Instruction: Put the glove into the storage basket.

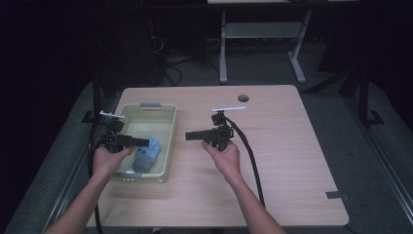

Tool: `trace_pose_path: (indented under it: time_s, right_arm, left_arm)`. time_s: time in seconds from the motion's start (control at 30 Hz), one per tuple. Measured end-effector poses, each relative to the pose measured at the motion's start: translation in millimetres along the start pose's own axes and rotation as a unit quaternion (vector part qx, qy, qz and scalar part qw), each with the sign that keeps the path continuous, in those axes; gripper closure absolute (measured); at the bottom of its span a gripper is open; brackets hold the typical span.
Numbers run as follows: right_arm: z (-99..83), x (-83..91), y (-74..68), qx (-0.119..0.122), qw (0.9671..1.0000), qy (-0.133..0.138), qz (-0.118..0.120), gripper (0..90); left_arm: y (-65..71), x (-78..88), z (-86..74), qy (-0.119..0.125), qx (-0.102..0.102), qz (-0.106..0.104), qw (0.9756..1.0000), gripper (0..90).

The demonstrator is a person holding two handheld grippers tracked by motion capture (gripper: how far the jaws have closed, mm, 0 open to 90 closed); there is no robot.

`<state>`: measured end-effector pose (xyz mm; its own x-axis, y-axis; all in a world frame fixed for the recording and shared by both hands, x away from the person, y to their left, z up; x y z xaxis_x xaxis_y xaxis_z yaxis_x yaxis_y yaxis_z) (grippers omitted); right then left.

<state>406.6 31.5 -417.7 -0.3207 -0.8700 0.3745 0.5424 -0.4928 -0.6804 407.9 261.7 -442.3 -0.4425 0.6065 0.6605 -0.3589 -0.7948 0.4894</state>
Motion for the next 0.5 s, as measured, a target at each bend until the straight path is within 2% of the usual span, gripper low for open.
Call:
trace_pose_path:
  time_s: [0.2,0.27,0.5]
  right_arm:
    - [0.7,6.9,6.0,-0.006,1.0000,0.005,-0.003,56.1]
    - [1.3,11.8,7.7,-0.011,0.9999,0.010,-0.003,54.7]
    - [1.2,22.9,13.7,-0.018,0.9996,0.019,-0.007,53.0]
  left_arm:
    - [14.8,-1.0,1.7,0.011,-0.007,-0.022,0.9997,54.1]
    - [20.8,-2.1,1.4,0.013,-0.011,-0.025,0.9995,53.7]
    - [26.7,-3.8,3.1,0.028,-0.018,-0.027,0.9991,52.4]
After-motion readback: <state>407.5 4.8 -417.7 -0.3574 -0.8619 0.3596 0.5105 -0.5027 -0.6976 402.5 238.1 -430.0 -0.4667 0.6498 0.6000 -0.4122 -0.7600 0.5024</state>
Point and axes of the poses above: each handheld gripper's, and its own axes: x roughly backward along the jaws, z roughly out of its top, y roughly to its right, the point moved 8 cm from there along -x, roughly forward along the jaws, and after that the axes turned 5 degrees about y, right-handed, at the moved point
